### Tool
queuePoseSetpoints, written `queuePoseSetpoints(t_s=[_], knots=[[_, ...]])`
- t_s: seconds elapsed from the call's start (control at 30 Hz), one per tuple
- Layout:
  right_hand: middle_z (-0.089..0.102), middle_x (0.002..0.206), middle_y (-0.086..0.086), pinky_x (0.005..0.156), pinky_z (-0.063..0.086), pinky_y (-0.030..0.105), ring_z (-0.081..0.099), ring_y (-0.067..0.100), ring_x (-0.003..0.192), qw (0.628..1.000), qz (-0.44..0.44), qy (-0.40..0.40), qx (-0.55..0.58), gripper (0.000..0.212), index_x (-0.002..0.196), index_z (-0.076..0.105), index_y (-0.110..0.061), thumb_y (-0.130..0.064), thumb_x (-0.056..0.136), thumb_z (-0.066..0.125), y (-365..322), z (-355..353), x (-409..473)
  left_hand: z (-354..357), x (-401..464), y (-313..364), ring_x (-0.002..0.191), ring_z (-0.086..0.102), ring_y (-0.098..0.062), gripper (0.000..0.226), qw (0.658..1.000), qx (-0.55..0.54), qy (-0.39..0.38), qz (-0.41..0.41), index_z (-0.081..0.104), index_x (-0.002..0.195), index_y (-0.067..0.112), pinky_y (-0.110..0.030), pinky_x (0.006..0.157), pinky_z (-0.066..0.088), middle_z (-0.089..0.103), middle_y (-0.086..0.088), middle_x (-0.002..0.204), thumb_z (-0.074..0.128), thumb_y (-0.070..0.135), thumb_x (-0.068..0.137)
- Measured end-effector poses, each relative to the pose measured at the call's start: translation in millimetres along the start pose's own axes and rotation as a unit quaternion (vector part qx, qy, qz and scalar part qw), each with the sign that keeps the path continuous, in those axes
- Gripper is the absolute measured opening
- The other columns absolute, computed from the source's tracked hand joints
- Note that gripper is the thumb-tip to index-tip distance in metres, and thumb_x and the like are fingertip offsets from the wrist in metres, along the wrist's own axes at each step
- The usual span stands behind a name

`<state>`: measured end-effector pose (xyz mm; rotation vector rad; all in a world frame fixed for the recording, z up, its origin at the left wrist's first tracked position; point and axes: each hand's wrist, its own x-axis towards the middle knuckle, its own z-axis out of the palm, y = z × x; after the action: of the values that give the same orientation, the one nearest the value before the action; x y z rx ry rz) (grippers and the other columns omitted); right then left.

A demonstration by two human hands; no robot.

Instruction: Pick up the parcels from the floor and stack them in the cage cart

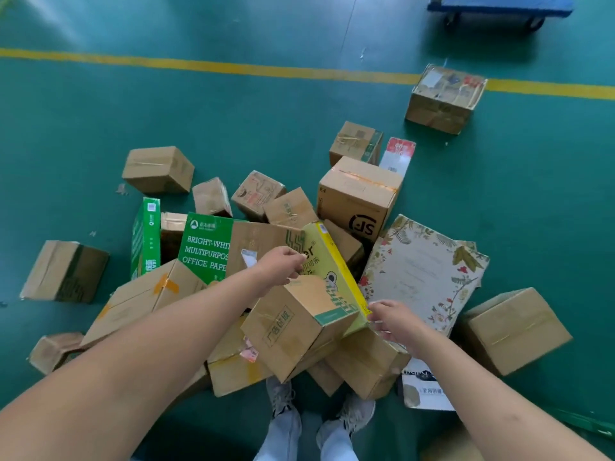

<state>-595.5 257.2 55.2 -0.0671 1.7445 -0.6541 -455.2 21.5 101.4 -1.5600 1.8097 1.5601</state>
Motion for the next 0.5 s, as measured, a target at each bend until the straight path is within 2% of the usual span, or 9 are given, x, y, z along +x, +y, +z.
queuePoseSetpoints(t_s=[0.1,0.23,0.3,0.37,0.5], knots=[[0.069,0.110,0.008,0.076,0.051,0.031,0.060,0.020,0.088,1.000,0.023,0.002,-0.008,0.024,0.119,0.064,-0.015,-0.032,0.107,0.052,2.9,25.7,33.6,-6.9,28.3,-31.1,0.102,0.063,-0.019,0.028,1.000,0.000,0.013,-0.012,0.061,0.121,0.015,-0.041,0.096,0.056,0.066,-0.005,0.115,0.057,0.036,0.104],[0.069,0.114,0.007,0.086,0.058,0.034,0.063,0.018,0.092,0.999,0.045,0.001,-0.018,0.025,0.124,0.063,-0.018,-0.033,0.107,0.052,-1.0,64.9,63.3,-19.2,58.9,-76.1,0.099,0.060,-0.020,0.032,0.999,0.008,0.020,-0.028,0.059,0.127,0.018,-0.034,0.081,0.053,0.064,-0.006,0.120,0.059,0.039,0.102],[0.068,0.118,0.008,0.095,0.056,0.037,0.063,0.019,0.097,0.998,0.060,-0.003,-0.015,0.025,0.126,0.059,-0.018,-0.033,0.108,0.049,-1.4,86.9,73.5,-24.1,71.6,-100.6,0.106,0.060,-0.021,0.039,0.999,0.021,0.014,-0.046,0.056,0.133,0.020,-0.036,0.088,0.054,0.063,-0.004,0.128,0.059,0.042,0.101],[0.065,0.125,0.010,0.102,0.054,0.042,0.063,0.025,0.111,0.997,0.079,0.013,-0.016,0.029,0.130,0.055,-0.018,-0.034,0.108,0.047,0.0,112.2,88.3,-29.2,89.3,-126.1,0.117,0.057,-0.022,0.049,0.998,0.036,-0.003,-0.055,0.049,0.144,0.021,-0.037,0.096,0.051,0.056,-0.002,0.141,0.059,0.043,0.101],[0.049,0.137,0.006,0.107,0.049,0.048,0.050,0.027,0.126,0.988,0.117,0.084,0.050,0.055,0.154,0.032,-0.015,-0.038,0.107,0.049,6.8,134.1,100.3,-29.2,107.5,-140.8,0.137,0.049,-0.028,0.068,0.997,0.054,-0.012,-0.052,0.030,0.159,0.024,-0.043,0.107,0.046,0.039,-0.006,0.160,0.059,0.046,0.101]])
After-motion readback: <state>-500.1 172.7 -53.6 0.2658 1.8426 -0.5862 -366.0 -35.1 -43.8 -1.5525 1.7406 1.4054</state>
